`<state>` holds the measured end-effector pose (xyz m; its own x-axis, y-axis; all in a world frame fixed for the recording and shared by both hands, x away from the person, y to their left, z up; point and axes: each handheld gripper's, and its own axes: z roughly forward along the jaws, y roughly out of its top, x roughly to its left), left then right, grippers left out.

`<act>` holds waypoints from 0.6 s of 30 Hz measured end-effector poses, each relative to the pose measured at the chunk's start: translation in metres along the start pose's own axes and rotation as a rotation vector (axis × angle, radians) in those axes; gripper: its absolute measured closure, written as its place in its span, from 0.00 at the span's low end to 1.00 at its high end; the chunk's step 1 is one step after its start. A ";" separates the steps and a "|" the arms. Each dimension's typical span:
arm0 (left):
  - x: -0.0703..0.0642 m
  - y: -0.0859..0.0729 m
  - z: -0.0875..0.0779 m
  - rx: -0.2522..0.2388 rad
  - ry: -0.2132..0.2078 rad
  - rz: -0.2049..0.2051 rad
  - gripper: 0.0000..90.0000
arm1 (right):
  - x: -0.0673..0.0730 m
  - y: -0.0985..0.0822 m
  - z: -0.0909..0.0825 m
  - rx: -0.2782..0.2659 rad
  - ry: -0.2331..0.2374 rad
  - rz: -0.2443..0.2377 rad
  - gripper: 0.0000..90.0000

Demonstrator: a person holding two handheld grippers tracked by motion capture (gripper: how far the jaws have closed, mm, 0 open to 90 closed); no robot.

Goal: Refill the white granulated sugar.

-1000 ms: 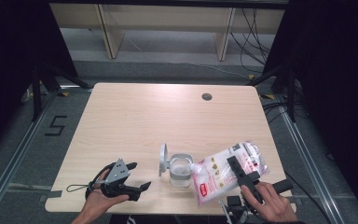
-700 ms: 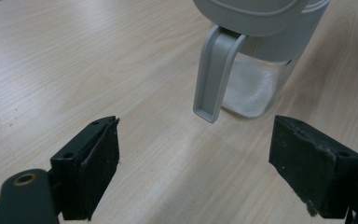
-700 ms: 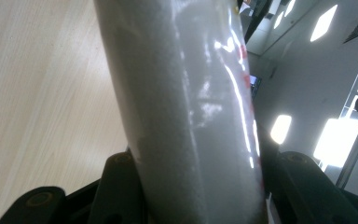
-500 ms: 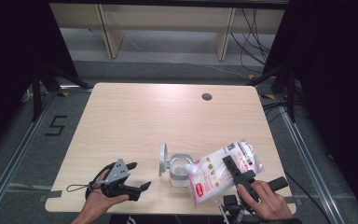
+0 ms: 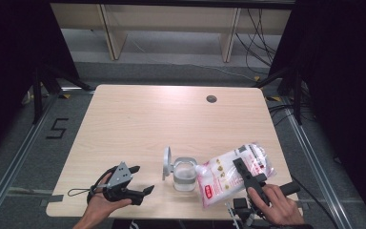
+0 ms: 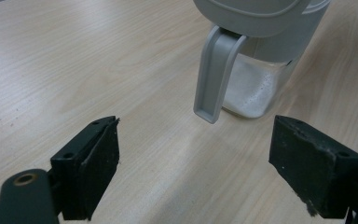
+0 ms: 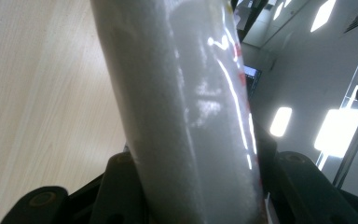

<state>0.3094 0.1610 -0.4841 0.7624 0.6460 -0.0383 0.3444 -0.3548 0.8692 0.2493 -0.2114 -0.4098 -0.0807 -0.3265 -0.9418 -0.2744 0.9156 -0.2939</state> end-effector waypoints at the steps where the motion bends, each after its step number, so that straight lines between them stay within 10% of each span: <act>1: 0.000 0.000 0.000 0.000 0.000 0.002 0.17 | 0.003 0.000 -0.001 0.008 0.002 0.035 0.67; 3: 0.000 0.000 0.000 0.000 0.000 0.002 0.17 | -0.001 0.001 0.000 -0.010 -0.004 -0.021 0.67; 18: 0.001 0.000 0.000 0.000 -0.004 0.017 0.17 | 0.002 0.007 0.000 -0.016 0.006 0.024 0.68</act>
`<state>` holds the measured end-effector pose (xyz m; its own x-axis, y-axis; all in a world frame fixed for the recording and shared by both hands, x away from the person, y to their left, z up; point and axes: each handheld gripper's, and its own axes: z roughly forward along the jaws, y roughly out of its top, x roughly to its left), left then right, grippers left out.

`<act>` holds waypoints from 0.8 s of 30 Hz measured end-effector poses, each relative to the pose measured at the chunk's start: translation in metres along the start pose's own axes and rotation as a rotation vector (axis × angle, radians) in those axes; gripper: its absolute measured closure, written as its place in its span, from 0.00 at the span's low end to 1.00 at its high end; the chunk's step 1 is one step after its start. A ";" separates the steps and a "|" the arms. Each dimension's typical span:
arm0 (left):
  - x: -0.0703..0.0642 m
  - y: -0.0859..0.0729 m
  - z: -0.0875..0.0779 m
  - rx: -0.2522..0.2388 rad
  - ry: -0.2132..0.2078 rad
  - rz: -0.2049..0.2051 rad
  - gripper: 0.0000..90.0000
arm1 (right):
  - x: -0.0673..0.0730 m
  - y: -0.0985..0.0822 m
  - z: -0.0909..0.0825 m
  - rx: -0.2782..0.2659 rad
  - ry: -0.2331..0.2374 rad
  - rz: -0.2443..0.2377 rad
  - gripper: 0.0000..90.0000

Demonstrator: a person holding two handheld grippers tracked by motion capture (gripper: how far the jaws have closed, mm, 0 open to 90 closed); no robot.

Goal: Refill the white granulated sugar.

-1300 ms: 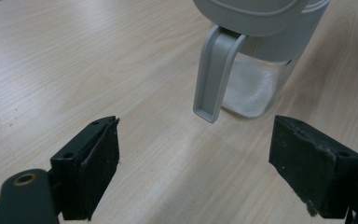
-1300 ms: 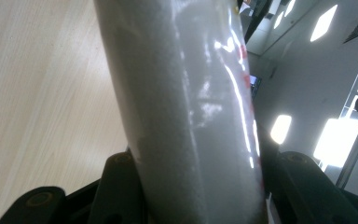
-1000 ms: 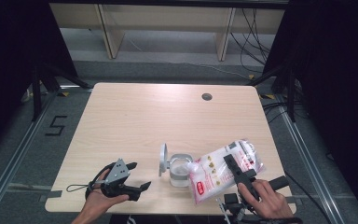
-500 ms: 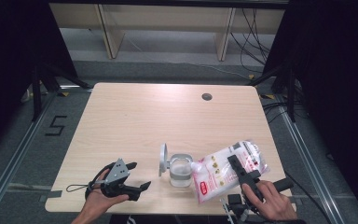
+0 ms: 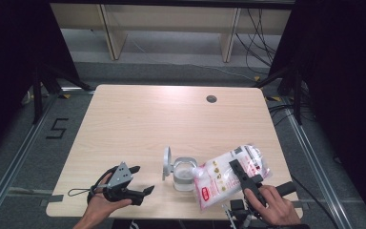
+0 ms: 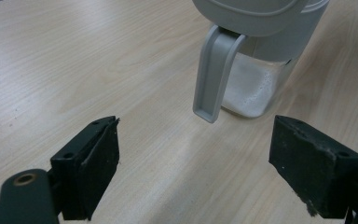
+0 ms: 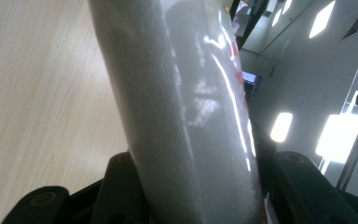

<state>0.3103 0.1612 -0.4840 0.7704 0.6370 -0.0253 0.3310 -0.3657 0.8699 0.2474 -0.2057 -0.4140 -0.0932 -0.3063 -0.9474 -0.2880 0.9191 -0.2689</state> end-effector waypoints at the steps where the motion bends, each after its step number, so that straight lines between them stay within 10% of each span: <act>1: 0.000 0.000 0.000 0.000 0.000 0.000 0.17 | -0.001 0.000 0.001 -0.008 0.002 -0.017 0.68; 24: 0.000 0.000 0.000 0.001 0.000 0.000 0.17 | 0.000 -0.007 0.008 -0.008 -0.009 0.026 0.69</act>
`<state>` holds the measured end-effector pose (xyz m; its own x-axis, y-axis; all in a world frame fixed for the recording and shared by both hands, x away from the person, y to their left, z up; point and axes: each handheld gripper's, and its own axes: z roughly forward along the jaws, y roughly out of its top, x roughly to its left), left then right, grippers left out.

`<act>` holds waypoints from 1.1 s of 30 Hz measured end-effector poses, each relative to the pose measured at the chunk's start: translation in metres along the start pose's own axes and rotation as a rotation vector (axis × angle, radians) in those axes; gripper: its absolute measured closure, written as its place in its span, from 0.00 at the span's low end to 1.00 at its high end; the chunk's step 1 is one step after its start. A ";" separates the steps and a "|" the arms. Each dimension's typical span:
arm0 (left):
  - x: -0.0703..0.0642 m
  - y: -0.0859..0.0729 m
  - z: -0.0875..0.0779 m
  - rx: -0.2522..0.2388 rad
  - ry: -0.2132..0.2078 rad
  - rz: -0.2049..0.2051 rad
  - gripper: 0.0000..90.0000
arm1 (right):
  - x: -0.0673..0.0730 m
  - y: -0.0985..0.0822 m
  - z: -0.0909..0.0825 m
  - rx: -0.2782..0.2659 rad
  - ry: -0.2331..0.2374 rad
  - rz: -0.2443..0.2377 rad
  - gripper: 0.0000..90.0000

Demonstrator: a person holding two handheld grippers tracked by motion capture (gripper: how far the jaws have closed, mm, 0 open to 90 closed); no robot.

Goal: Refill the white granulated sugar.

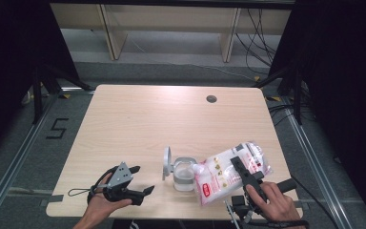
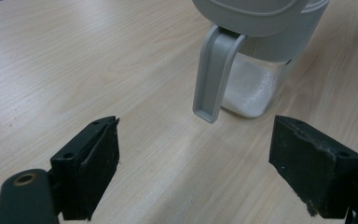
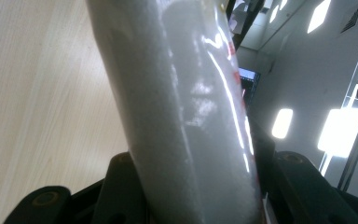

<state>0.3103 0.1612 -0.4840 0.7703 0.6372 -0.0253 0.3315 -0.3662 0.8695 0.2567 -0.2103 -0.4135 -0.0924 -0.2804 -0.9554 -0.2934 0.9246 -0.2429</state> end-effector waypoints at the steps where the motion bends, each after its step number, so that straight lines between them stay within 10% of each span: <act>1: 0.000 0.000 0.000 -0.001 0.000 0.000 0.17 | 0.000 -0.001 -0.001 0.008 0.002 -0.002 0.69; 33: -0.001 0.000 0.000 -0.001 -0.003 -0.010 0.17 | -0.006 0.000 -0.005 0.002 -0.009 -0.020 0.70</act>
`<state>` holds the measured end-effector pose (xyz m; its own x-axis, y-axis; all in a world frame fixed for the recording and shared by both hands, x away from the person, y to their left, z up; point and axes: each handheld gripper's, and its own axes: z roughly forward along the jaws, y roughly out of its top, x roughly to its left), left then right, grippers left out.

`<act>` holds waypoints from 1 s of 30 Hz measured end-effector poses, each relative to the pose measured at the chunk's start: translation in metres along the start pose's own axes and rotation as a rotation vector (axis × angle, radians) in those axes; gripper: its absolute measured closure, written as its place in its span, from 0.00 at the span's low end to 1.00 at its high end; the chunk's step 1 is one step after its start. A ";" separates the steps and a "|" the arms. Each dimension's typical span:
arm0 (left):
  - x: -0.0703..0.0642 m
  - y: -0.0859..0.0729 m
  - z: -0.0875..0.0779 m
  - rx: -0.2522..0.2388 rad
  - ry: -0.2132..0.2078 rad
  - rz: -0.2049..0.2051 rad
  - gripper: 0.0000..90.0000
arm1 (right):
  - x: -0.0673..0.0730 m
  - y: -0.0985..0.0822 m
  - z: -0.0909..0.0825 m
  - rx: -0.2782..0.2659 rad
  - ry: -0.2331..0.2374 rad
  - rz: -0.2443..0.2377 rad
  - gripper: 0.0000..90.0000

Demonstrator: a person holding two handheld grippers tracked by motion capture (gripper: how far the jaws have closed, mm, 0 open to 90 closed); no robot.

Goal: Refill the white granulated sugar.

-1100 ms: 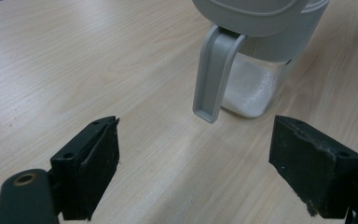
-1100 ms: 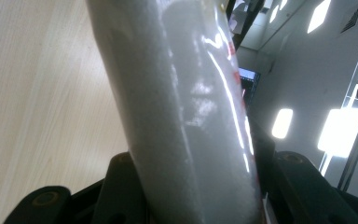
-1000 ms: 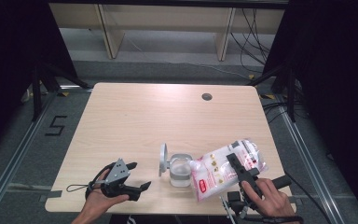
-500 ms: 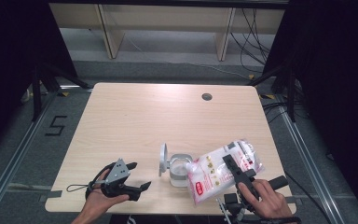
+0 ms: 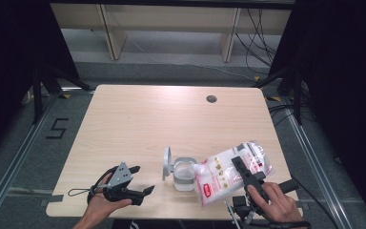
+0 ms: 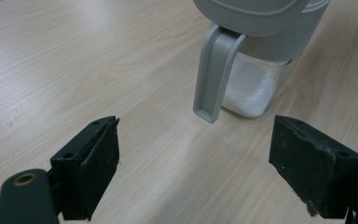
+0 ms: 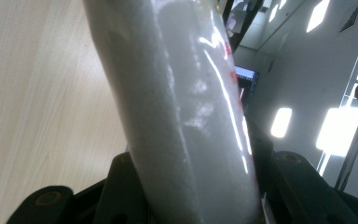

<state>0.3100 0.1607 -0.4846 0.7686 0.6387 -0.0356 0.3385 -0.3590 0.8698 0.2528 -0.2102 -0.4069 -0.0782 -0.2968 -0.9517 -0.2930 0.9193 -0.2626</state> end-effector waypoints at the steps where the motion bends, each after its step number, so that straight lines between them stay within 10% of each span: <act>1: 0.000 0.000 0.000 0.001 0.002 0.010 0.17 | 0.003 0.000 -0.001 0.012 0.008 0.027 0.70; 30: 0.001 0.000 0.000 0.002 -0.003 0.020 0.17 | 0.003 -0.004 -0.001 0.010 0.010 0.039 0.72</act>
<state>0.3108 0.1610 -0.4843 0.7770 0.6292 -0.0203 0.3246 -0.3729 0.8692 0.2522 -0.2148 -0.4089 -0.0986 -0.2626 -0.9599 -0.2797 0.9330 -0.2265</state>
